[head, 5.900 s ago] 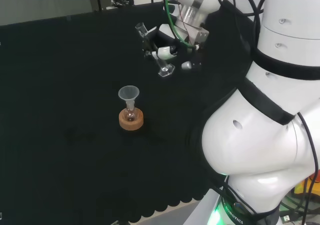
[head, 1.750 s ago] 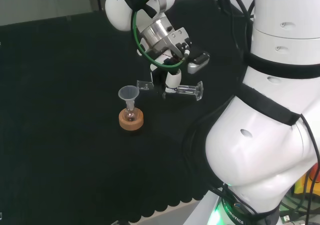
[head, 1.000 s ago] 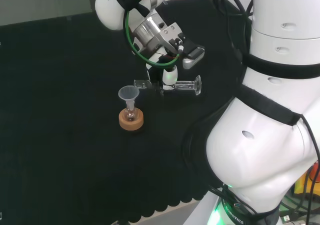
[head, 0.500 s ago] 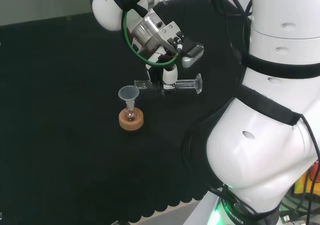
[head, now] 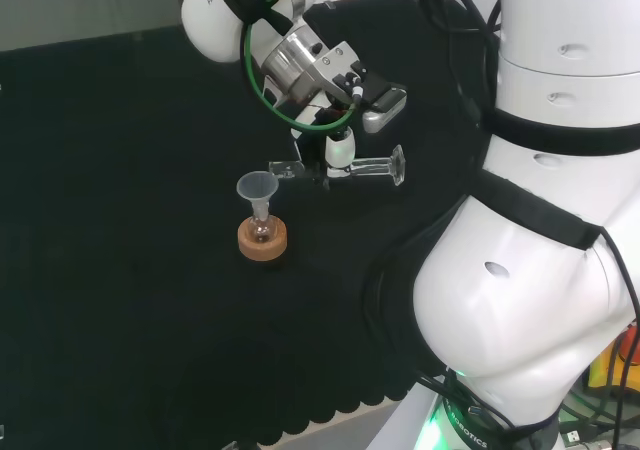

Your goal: Pour the water from the graduated cylinder into the round-bottom flask.

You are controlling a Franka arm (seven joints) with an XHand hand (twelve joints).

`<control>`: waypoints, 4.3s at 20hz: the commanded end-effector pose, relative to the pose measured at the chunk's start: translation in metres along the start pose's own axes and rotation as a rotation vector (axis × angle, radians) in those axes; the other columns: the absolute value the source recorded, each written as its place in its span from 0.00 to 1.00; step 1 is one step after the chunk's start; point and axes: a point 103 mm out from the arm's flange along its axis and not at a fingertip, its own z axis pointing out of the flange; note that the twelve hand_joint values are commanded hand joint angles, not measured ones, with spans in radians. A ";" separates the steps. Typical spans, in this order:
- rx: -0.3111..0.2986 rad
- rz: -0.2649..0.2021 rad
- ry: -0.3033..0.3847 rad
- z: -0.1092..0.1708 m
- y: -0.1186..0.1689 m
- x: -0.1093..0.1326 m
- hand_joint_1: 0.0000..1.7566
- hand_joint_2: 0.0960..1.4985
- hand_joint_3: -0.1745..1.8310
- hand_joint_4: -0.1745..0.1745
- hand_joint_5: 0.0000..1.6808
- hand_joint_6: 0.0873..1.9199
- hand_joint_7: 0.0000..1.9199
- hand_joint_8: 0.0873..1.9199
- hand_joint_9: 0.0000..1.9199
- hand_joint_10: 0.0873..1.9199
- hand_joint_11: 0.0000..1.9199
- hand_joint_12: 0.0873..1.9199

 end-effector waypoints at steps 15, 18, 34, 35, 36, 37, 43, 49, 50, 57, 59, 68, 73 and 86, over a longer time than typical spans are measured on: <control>0.053 0.053 -0.043 -0.011 0.000 0.005 0.66 0.74 0.05 0.07 0.61 0.48 0.69 0.08 0.76 0.00 0.71 0.32; 0.063 0.064 -0.050 -0.014 0.002 0.011 0.66 0.74 0.05 0.07 0.61 0.48 0.69 0.08 0.77 0.00 0.72 0.32; 0.086 0.095 -0.060 -0.016 -0.005 0.003 0.66 0.74 0.05 0.07 0.61 0.48 0.70 0.08 0.77 0.00 0.72 0.32; 0.090 0.097 -0.064 -0.016 -0.005 0.004 0.66 0.74 0.05 0.07 0.61 0.48 0.70 0.08 0.77 0.00 0.72 0.32; 0.092 0.098 -0.066 -0.016 -0.005 0.004 0.66 0.74 0.05 0.07 0.61 0.48 0.70 0.08 0.77 0.00 0.72 0.32; 0.094 0.100 -0.067 -0.016 -0.005 0.004 0.66 0.74 0.05 0.07 0.61 0.48 0.70 0.08 0.77 0.00 0.72 0.32; 0.109 0.112 -0.079 -0.020 -0.002 0.013 0.65 0.74 0.05 0.08 0.61 0.48 0.70 0.08 0.77 0.00 0.72 0.32; 0.123 0.130 -0.098 -0.017 -0.007 0.005 0.65 0.74 0.05 0.08 0.60 0.48 0.70 0.08 0.77 0.00 0.72 0.32; 0.128 0.133 -0.099 -0.017 -0.008 0.005 0.65 0.74 0.05 0.08 0.60 0.48 0.70 0.08 0.77 0.00 0.72 0.32; 0.137 0.152 -0.110 -0.024 -0.006 0.017 0.65 0.74 0.05 0.08 0.60 0.48 0.70 0.08 0.77 0.00 0.72 0.32; 0.134 0.151 -0.110 -0.024 -0.006 0.017 0.65 0.74 0.05 0.08 0.60 0.48 0.70 0.08 0.77 0.00 0.72 0.32; 0.086 0.128 -0.091 -0.021 -0.010 0.009 0.65 0.75 0.05 0.09 0.60 0.49 0.70 0.07 0.77 0.00 0.72 0.31; 0.010 0.089 -0.018 -0.011 -0.016 -0.006 0.65 0.75 0.05 0.09 0.60 0.49 0.70 0.07 0.77 0.00 0.72 0.31; -0.288 -0.069 0.223 -0.002 -0.004 -0.028 0.65 0.75 0.05 0.11 0.60 0.49 0.70 0.07 0.77 0.00 0.72 0.31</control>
